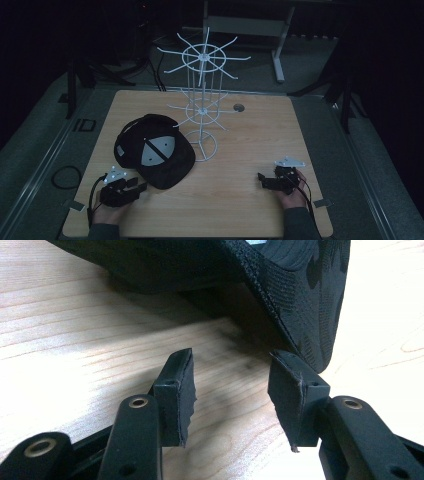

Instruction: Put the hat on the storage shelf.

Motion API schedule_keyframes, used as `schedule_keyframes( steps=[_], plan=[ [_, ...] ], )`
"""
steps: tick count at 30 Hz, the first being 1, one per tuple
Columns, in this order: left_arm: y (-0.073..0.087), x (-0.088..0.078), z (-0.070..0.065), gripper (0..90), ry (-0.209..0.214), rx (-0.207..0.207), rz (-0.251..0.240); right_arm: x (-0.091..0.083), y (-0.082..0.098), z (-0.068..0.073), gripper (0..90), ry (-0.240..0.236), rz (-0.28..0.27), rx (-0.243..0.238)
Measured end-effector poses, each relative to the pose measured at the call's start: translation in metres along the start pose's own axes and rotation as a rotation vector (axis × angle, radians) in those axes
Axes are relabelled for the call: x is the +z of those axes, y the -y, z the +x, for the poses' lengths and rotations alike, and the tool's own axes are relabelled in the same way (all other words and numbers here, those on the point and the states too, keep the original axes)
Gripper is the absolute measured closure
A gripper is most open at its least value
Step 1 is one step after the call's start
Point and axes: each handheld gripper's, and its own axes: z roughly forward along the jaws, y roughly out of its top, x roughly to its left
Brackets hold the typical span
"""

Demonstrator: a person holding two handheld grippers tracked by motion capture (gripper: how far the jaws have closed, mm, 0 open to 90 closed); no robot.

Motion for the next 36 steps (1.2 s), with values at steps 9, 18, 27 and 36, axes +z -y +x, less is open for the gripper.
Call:
schedule_keyframes(
  steps=[9, 18, 27, 36],
  plan=[
    [0.001, -0.006, -0.004, 53.3, 0.017, -0.003, -0.019, 0.0, 0.0, 0.0, 13.2, 0.0, 0.001, 0.001],
    [-0.001, -0.004, -0.009, 53.1, 0.056, 0.001, -0.016, 0.0, 0.0, 0.0, 13.2, 0.0, 0.0, 0.0],
    [-0.006, 0.005, -0.014, 52.8, 0.082, 0.014, 0.006, 0.0, 0.0, 0.0, 13.2, 0.0, 0.0, 0.0],
    [-0.007, 0.013, -0.016, 52.8, 0.093, 0.013, 0.029, 0.0, 0.0, 0.0, 13.2, 0.0, 0.0, 0.001]
  ],
)
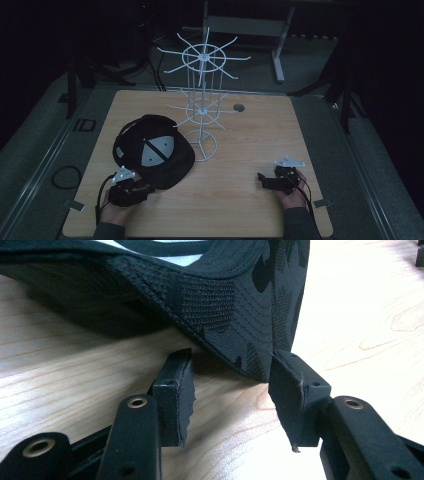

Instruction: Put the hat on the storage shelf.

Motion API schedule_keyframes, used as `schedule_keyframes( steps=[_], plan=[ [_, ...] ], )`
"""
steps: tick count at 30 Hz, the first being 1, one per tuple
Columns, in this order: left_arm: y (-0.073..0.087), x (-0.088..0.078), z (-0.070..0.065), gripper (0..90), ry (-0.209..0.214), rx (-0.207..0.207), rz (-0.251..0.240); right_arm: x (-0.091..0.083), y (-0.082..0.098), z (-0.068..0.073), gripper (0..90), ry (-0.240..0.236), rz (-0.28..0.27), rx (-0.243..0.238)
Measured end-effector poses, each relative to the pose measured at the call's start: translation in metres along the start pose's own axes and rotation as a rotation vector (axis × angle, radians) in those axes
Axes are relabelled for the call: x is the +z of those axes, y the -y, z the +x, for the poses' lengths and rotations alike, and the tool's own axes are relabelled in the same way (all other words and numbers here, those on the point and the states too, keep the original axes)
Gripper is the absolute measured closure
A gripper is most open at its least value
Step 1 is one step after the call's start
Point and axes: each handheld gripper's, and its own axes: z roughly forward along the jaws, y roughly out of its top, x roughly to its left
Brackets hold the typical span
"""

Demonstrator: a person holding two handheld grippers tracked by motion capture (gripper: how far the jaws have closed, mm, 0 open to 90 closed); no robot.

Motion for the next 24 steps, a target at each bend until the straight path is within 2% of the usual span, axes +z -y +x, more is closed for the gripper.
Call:
schedule_keyframes(
  steps=[19, 24],
  plan=[
    [-0.005, 0.018, -0.001, 52.5, 0.043, -0.012, 0.014, 0.0, 0.0, 0.0, 13.2, 0.0, 0.0, -0.001],
    [-0.006, 0.024, -0.005, 51.9, 0.052, -0.001, 0.02, 0.0, 0.0, 0.0, 13.2, 0.0, -0.001, -0.001]
  ],
)
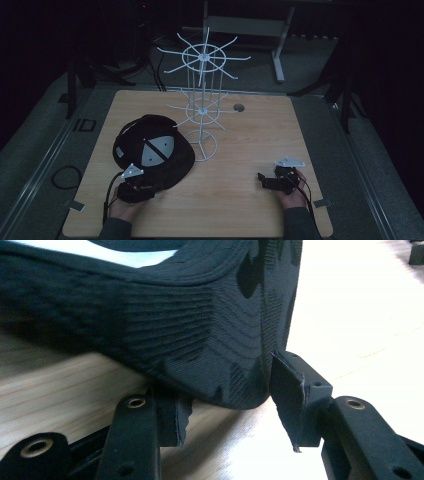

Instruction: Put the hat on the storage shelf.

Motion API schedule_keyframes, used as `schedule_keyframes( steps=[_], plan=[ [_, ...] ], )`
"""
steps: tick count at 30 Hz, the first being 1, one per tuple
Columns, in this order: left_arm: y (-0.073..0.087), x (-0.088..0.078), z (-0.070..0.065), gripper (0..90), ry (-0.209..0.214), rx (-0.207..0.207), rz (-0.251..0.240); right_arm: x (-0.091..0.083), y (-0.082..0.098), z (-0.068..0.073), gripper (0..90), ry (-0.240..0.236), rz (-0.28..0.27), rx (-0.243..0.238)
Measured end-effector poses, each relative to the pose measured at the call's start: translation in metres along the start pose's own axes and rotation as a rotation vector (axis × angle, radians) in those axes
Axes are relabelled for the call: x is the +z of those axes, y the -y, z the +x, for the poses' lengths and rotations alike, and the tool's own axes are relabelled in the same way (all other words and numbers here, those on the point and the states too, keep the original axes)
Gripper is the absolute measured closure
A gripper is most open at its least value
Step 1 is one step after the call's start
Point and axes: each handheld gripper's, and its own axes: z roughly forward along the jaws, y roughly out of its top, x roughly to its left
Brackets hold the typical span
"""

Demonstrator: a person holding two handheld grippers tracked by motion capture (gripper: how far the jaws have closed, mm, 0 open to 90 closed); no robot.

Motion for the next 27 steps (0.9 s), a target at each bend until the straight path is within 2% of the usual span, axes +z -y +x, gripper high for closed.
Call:
schedule_keyframes(
  steps=[11, 14, 19, 22, 26, 27],
  plan=[
    [-0.008, 0.015, -0.005, 52.2, 0.019, -0.019, -0.024, 0.0, 0.0, 0.0, 13.2, 0.0, 0.001, 0.001],
    [-0.011, 0.017, -0.009, 56.5, 0.014, -0.017, -0.032, 0.0, 0.0, 0.0, 13.2, 0.0, 0.001, 0.0],
    [-0.014, 0.02, -0.013, 67.7, 0.035, -0.035, -0.056, 0.0, 0.0, 0.0, 13.2, 0.0, 0.001, 0.001],
    [-0.017, 0.021, -0.016, 71.3, 0.042, -0.037, -0.063, 0.0, 0.0, 0.0, 13.2, -0.001, 0.001, 0.0],
    [-0.026, 0.02, -0.023, 74.5, 0.078, -0.047, -0.088, 0.0, 0.0, 0.0, 13.2, -0.001, 0.002, 0.002],
    [-0.027, 0.019, -0.024, 74.5, 0.075, -0.046, -0.09, 0.0, 0.0, 0.0, 13.2, -0.001, 0.002, 0.001]
  ],
)
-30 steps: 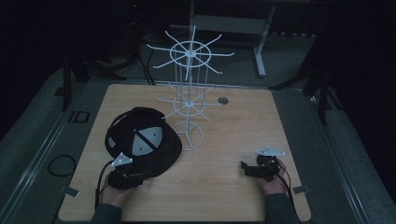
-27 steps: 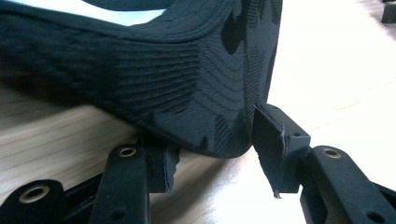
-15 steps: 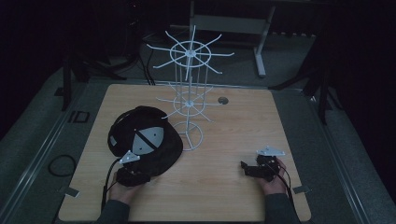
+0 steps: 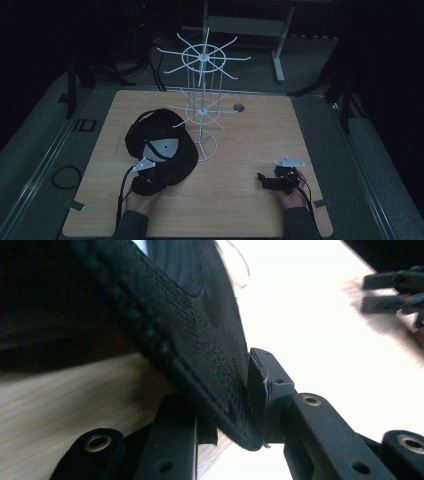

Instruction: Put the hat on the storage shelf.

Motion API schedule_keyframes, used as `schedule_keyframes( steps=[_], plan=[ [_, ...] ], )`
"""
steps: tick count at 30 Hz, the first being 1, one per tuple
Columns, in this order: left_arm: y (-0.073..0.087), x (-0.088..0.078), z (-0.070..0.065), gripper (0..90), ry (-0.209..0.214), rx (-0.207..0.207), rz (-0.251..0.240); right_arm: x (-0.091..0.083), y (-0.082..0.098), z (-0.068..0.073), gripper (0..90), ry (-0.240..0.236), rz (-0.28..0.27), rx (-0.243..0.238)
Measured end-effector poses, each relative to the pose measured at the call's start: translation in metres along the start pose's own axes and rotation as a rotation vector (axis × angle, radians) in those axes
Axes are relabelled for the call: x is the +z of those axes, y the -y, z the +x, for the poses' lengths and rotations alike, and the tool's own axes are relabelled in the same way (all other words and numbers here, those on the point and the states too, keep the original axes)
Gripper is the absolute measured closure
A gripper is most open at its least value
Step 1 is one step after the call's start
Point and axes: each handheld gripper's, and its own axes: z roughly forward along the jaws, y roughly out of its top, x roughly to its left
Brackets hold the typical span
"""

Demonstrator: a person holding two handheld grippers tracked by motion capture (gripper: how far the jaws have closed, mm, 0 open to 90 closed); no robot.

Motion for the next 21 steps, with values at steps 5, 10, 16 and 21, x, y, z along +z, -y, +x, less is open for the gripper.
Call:
schedule_keyframes(
  steps=[5, 10, 16, 21],
  plan=[
    [-0.004, -0.001, -0.002, 76.5, 0.004, -0.055, -0.014, 0.0, 0.0, 0.0, 13.2, 0.0, -0.001, -0.002],
    [-0.006, -0.004, -0.002, 81.2, 0.0, -0.087, -0.038, 0.0, 0.0, 0.0, 13.2, 0.0, -0.001, -0.002],
    [-0.01, -0.009, -0.001, 84.4, -0.017, -0.103, -0.061, 0.0, 0.0, 0.0, 13.2, 0.0, -0.001, -0.002],
    [-0.012, -0.014, 0.005, 85.9, -0.032, -0.139, -0.079, 0.0, 0.0, 0.0, 13.2, 0.0, -0.001, -0.002]
  ],
)
